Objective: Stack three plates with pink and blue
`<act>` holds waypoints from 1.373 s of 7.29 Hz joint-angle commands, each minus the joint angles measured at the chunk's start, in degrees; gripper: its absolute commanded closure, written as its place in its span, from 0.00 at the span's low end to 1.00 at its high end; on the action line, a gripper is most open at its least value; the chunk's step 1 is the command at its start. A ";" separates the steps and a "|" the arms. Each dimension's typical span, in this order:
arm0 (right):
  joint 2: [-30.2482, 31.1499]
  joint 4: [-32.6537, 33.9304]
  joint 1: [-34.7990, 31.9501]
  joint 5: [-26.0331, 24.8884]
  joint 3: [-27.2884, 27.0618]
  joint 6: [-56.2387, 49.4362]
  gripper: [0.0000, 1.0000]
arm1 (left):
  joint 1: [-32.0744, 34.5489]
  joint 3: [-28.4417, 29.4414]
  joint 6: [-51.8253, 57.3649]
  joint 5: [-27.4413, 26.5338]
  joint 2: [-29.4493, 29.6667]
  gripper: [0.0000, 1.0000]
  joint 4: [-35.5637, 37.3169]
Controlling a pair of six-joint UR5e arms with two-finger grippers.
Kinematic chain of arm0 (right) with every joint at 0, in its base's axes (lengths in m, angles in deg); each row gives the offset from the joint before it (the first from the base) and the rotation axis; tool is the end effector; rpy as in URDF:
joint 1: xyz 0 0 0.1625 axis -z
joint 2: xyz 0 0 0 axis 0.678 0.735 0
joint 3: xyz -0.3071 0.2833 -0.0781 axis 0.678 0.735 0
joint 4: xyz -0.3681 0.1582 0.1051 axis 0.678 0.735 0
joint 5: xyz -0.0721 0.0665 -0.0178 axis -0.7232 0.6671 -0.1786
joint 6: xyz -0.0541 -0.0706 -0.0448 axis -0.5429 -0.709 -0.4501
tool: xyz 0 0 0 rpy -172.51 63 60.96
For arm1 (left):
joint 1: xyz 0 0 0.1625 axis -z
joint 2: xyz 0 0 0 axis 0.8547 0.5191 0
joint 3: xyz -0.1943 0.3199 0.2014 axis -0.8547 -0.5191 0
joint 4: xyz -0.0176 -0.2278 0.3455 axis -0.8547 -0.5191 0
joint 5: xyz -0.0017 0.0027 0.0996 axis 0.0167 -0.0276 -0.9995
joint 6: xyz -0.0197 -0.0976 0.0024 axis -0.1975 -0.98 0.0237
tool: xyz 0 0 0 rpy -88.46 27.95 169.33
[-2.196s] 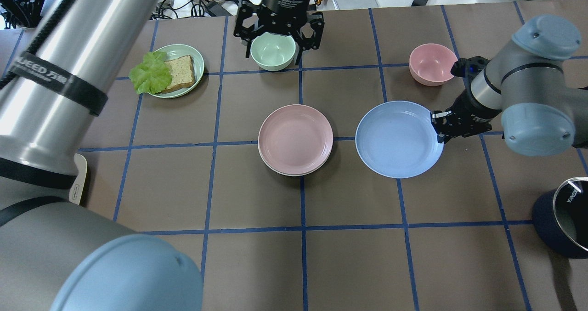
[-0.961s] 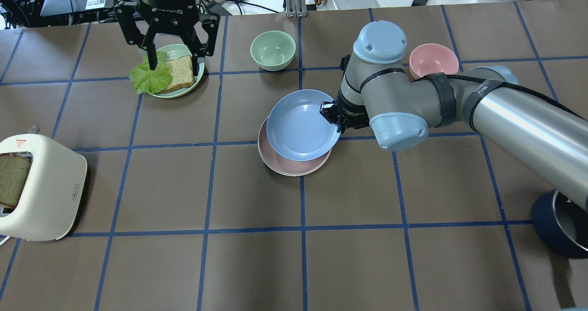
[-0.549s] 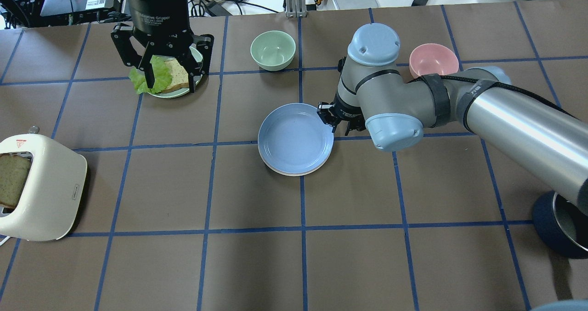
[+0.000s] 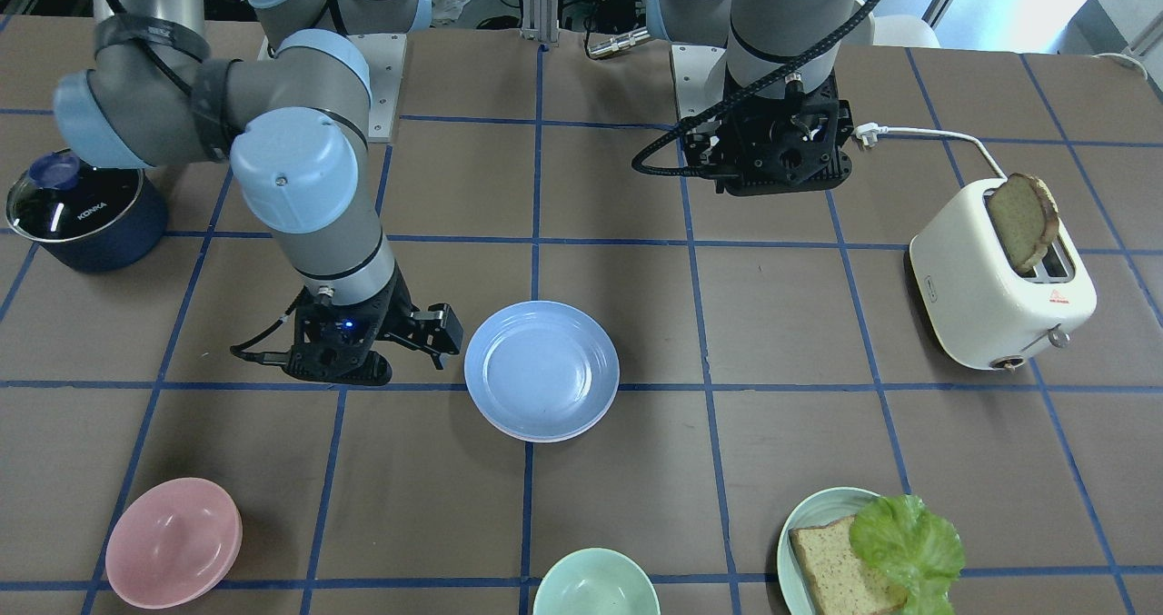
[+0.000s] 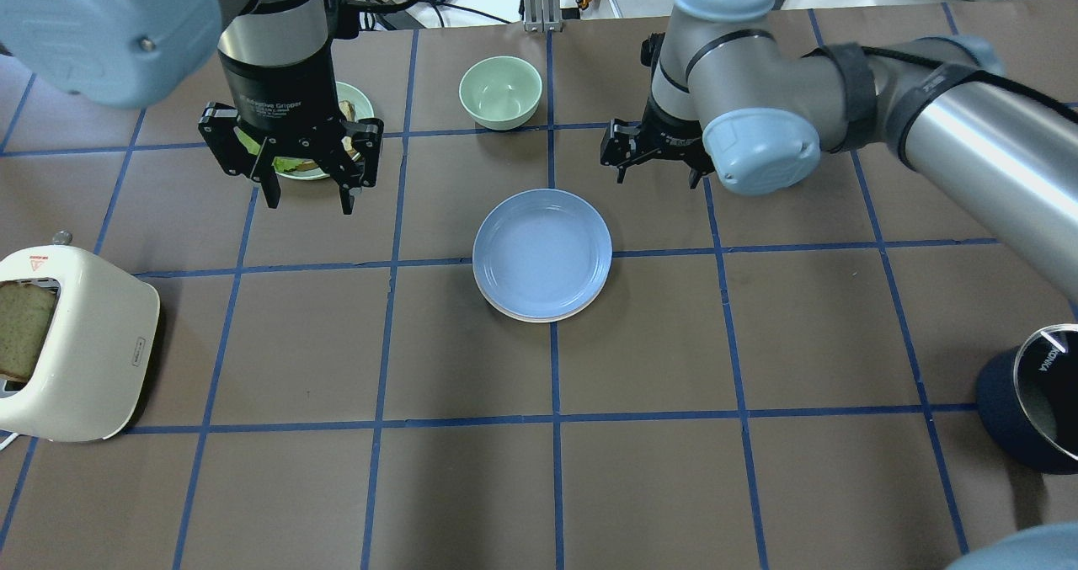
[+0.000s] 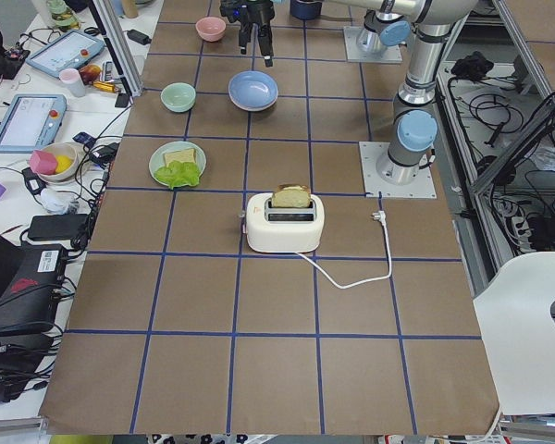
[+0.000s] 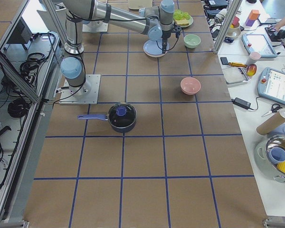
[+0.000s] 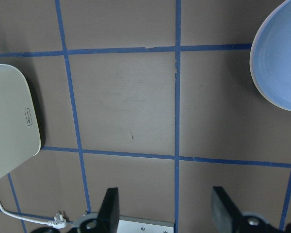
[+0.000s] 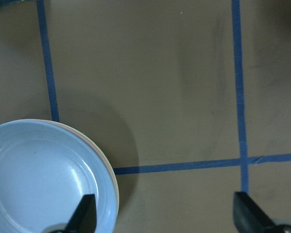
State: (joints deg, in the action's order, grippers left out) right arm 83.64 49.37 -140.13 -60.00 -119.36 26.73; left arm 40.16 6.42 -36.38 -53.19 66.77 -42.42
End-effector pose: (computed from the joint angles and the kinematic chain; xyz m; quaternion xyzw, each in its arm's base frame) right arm 0.2143 -0.5745 0.3404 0.0337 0.9987 -0.0249 0.0287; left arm -0.1924 -0.4849 0.4805 0.0019 0.9913 0.0788 0.1055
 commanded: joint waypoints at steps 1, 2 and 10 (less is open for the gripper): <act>7.93 -12.14 2.94 -2.15 3.14 -8.63 0.00 | -0.01 -3.55 0.09 0.61 -3.45 0.28 2.31; 12.51 -17.25 5.22 -2.43 2.97 -9.37 0.00 | -0.01 -3.99 0.18 4.09 -4.60 0.28 3.53; 17.21 -19.14 7.96 -1.28 2.36 -12.72 0.00 | 0.26 -9.01 0.18 9.40 -8.56 0.00 9.78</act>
State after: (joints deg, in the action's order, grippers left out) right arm 100.80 30.21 -132.14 -61.29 -117.05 13.39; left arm 40.45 -2.49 -36.20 -43.92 58.52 -32.67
